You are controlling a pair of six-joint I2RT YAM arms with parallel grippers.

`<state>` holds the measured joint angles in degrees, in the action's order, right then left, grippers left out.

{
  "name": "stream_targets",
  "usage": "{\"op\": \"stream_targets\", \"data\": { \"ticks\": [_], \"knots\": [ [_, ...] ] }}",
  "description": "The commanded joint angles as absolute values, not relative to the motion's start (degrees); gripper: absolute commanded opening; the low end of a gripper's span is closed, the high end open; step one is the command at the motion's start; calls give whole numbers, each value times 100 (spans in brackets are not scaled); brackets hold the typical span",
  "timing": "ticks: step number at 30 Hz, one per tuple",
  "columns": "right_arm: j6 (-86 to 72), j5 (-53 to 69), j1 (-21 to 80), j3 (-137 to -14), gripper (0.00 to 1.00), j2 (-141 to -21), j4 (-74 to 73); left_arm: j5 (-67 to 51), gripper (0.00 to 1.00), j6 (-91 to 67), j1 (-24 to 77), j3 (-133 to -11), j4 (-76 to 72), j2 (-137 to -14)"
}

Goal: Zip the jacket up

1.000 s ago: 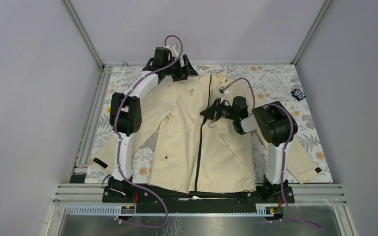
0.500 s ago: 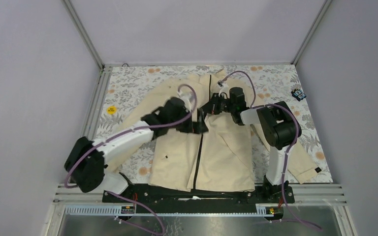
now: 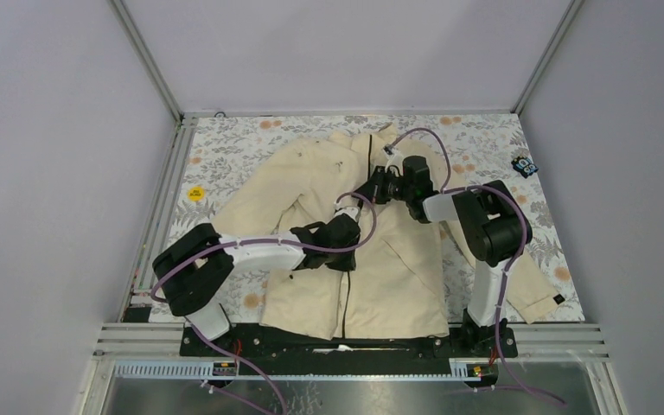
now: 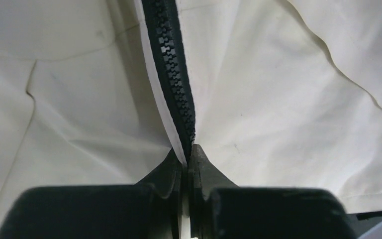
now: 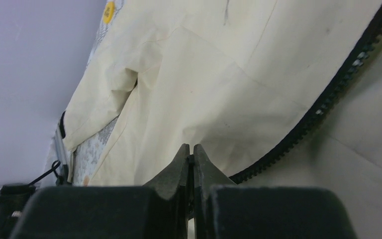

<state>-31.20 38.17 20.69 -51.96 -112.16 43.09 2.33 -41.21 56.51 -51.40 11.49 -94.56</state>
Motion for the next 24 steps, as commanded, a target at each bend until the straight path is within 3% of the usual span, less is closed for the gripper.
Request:
{"op": "stream_targets", "data": {
  "ticks": [1, 4, 8, 13, 14, 18, 23, 24],
  "knots": [
    [-2684, 2971, 1974, -6099, 0, -11261, 4131, 416, 0, -4534, 5861, -4781, 972, -9175],
    [-2838, 3057, 1430, -7630, 0, -12162, 4001, 102, 0, -4952, 5982, -4338, 834, -9099],
    [-2697, 3194, 1048, -10659, 0, -13811, 2931, -234, 0, -5312, 6180, -3621, 476, -8923],
    [-2697, 2874, 795, -16123, 0, -16771, 1147, -279, 0, -5543, 6319, -3274, 375, -8725],
    [-2852, 2761, 734, -16651, 0, -17094, 1219, -345, 0, -5580, 6324, -3210, 269, -8693],
    [-2820, 2600, 663, -14608, 0, -16243, 2670, -444, 0, -5670, 6363, -3103, 105, -8628],
    [-2577, 2557, 704, -16014, 0, -16874, 1756, -405, 0, -5562, 6261, -3342, 241, -8874],
    [-2489, 2537, 703, -15752, 7, -16697, 1716, -443, 12, -5535, 6196, -3427, 239, -8960]
  ]
}}
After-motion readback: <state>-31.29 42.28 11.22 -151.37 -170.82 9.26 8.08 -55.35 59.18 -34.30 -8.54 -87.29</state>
